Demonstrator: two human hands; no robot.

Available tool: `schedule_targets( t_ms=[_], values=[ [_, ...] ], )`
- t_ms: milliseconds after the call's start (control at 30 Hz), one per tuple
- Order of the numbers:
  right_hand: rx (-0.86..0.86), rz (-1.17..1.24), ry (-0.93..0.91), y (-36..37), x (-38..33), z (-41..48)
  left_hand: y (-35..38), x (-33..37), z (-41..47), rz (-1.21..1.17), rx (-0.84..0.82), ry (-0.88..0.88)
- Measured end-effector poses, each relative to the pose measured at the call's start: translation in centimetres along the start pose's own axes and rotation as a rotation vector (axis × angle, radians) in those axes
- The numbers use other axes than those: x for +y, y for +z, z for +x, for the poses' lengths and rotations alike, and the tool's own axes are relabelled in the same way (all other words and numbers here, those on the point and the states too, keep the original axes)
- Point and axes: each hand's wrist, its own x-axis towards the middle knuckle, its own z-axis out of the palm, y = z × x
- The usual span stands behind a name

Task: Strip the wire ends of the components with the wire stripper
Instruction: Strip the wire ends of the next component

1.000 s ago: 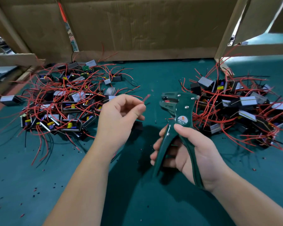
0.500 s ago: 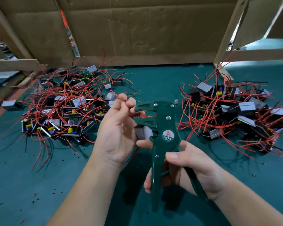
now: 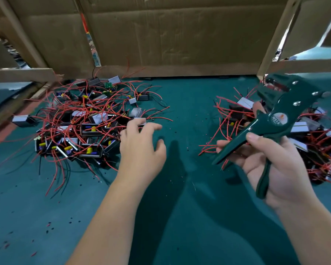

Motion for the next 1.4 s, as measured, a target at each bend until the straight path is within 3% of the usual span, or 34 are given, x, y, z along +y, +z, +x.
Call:
schedule_targets(
  t_ms=[300,467,600,700,800,900,1000,1100,1233,1400],
  values=[
    [-0.079,0.009,0.103,0.6,0.9,-0.7,1.0,-0.8,-0.2,0.416,-0.132,-0.169],
    [-0.094,0.037,0.146,0.4,1.1,-0.7,1.0,-1.1,0.0,0.503,-0.139,-0.185],
    [-0.119,0.048,0.164,0.3,1.2,-0.8,0.3,-0.8,0.1,0.374,-0.048,-0.149],
    [-0.131,0.056,0.174,0.4,1.2,-0.8,-0.3,0.0,0.1,0.041,0.043,-0.069],
    [-0.150,0.090,0.205,0.5,1.2,-0.8,-1.4,1.0,0.0,-0.325,0.220,0.146],
    [-0.173,0.159,0.286,0.7,1.0,-0.8,-1.8,1.8,-0.9,-0.400,0.325,0.427],
    [-0.178,0.184,0.350,0.8,1.1,-0.8,-1.4,2.1,-0.9,-0.328,0.285,0.560],
    [-0.184,0.187,0.373,0.9,1.0,-0.8,-0.3,1.4,-0.5,-0.174,0.157,0.415],
    [-0.192,0.181,0.374,0.9,0.9,-0.9,1.4,-0.9,0.2,0.229,-0.121,0.011],
    [-0.206,0.170,0.378,1.2,0.9,-1.3,1.6,-1.7,1.2,0.296,-0.101,-0.016]
  ],
)
